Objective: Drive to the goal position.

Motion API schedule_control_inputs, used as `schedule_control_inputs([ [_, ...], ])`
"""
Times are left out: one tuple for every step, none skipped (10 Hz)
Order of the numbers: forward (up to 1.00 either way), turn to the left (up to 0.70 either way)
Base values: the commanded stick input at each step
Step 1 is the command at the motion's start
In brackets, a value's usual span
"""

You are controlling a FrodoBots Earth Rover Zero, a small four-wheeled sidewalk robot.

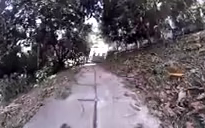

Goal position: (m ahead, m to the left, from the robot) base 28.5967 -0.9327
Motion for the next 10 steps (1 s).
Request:
schedule_control_inputs([
  [0.7,0.27],
  [0.7,0.27],
  [0.7,0.27],
  [0.7,0.11],
  [0.7,0.0],
  [0.7,0.0],
  [0.7,0.0],
  [0.7,0.0],
  [0.7,0.0],
  [0.7,0.0],
])
